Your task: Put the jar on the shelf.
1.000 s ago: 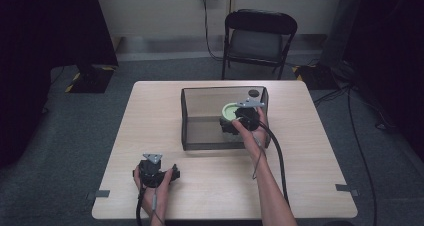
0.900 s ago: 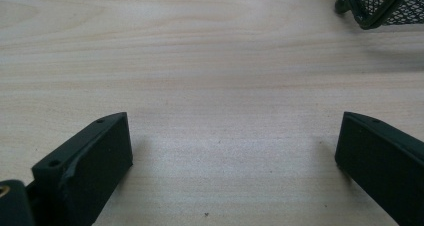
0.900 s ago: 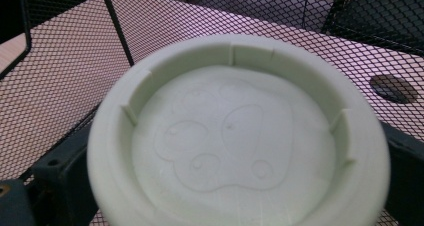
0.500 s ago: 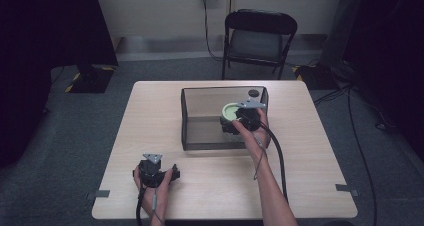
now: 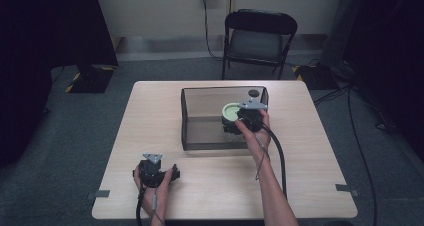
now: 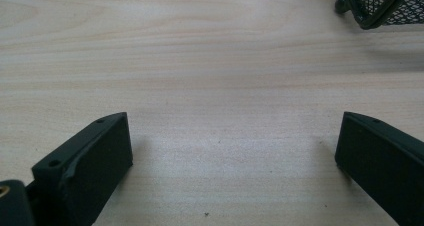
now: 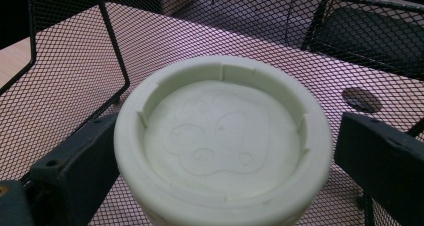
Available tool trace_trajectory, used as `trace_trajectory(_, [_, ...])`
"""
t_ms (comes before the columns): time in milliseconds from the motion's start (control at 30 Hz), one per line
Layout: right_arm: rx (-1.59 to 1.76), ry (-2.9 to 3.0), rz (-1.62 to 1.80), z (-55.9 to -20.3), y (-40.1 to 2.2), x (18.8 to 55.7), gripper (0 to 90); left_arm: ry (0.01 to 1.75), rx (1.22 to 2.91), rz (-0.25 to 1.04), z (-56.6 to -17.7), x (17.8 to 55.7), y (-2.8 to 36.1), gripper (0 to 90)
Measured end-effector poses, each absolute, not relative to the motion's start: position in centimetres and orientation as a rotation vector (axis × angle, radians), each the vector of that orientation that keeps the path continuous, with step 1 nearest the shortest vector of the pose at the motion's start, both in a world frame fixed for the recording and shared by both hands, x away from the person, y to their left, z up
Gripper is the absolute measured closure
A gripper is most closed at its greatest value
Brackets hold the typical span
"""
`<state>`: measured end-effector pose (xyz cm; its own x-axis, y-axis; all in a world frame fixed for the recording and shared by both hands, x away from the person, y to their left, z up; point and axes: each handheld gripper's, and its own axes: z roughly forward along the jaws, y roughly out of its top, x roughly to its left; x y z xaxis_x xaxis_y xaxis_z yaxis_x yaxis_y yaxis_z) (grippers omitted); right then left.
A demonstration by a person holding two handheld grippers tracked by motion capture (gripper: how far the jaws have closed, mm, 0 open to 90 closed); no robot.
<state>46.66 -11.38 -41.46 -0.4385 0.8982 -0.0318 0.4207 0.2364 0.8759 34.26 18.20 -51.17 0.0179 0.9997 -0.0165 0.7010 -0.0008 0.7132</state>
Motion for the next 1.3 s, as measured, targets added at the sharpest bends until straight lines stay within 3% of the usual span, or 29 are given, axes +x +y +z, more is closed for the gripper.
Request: trace_trajectory(1300, [1.192, 1.896, 1.322, -38.5, -13.0, 41.6, 0.2, 1.737, 1.757, 0.712, -51.2, 34.3, 18.2, 1.3])
